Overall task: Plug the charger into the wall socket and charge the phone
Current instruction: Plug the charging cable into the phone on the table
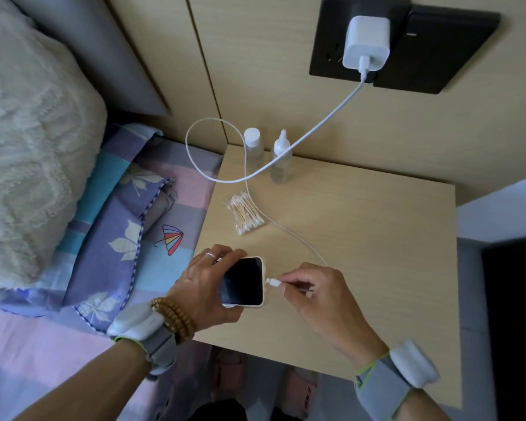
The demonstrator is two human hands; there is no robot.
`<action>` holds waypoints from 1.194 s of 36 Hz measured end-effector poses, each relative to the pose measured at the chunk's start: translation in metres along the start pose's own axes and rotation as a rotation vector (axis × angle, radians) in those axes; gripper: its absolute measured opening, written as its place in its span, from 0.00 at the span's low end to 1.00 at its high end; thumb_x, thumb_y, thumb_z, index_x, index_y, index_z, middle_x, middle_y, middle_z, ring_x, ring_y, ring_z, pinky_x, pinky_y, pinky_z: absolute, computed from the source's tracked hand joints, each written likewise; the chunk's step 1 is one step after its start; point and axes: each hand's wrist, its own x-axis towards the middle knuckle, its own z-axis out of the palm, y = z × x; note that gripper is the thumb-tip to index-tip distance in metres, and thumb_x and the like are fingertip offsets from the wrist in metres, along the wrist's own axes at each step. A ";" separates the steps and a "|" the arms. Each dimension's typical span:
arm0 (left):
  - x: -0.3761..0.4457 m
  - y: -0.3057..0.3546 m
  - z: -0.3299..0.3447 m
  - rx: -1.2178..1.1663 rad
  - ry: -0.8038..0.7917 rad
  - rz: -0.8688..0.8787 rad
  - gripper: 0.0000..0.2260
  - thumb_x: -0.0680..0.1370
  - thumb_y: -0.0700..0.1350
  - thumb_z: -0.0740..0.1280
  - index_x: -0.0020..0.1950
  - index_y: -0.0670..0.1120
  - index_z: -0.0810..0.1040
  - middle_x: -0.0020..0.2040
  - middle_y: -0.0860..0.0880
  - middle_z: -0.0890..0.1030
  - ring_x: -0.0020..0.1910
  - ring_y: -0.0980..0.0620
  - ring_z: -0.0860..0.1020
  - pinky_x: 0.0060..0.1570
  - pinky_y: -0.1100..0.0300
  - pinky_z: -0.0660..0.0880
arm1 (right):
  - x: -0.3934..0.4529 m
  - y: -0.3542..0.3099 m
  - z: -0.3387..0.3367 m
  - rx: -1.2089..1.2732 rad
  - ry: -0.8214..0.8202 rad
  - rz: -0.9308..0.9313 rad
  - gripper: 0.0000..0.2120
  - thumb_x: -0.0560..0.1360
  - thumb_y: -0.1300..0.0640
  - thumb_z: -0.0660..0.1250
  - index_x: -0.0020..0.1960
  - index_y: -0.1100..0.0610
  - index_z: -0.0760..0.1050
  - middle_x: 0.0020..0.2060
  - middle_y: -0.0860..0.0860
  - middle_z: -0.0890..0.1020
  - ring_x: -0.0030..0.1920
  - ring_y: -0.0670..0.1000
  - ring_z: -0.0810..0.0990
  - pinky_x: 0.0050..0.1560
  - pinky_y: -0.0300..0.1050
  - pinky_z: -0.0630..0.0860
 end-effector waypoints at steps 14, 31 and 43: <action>0.010 0.019 -0.001 0.170 -0.054 0.136 0.37 0.57 0.58 0.70 0.65 0.52 0.68 0.56 0.46 0.77 0.53 0.44 0.76 0.54 0.47 0.75 | -0.006 0.007 -0.008 -0.101 -0.045 0.077 0.06 0.72 0.60 0.70 0.45 0.55 0.85 0.36 0.43 0.83 0.37 0.36 0.79 0.39 0.27 0.72; 0.067 0.110 -0.017 0.590 -0.139 0.680 0.33 0.62 0.46 0.74 0.65 0.53 0.67 0.63 0.48 0.73 0.68 0.44 0.67 0.72 0.35 0.51 | -0.023 0.037 -0.041 0.482 -0.127 0.346 0.08 0.74 0.58 0.63 0.42 0.64 0.74 0.34 0.54 0.71 0.36 0.50 0.71 0.35 0.42 0.70; 0.098 0.140 0.047 0.174 -0.259 0.116 0.34 0.76 0.45 0.60 0.76 0.50 0.43 0.78 0.48 0.56 0.76 0.49 0.51 0.75 0.52 0.52 | -0.034 0.107 -0.089 0.967 0.351 0.629 0.08 0.79 0.59 0.60 0.48 0.57 0.79 0.36 0.52 0.85 0.34 0.51 0.82 0.38 0.48 0.71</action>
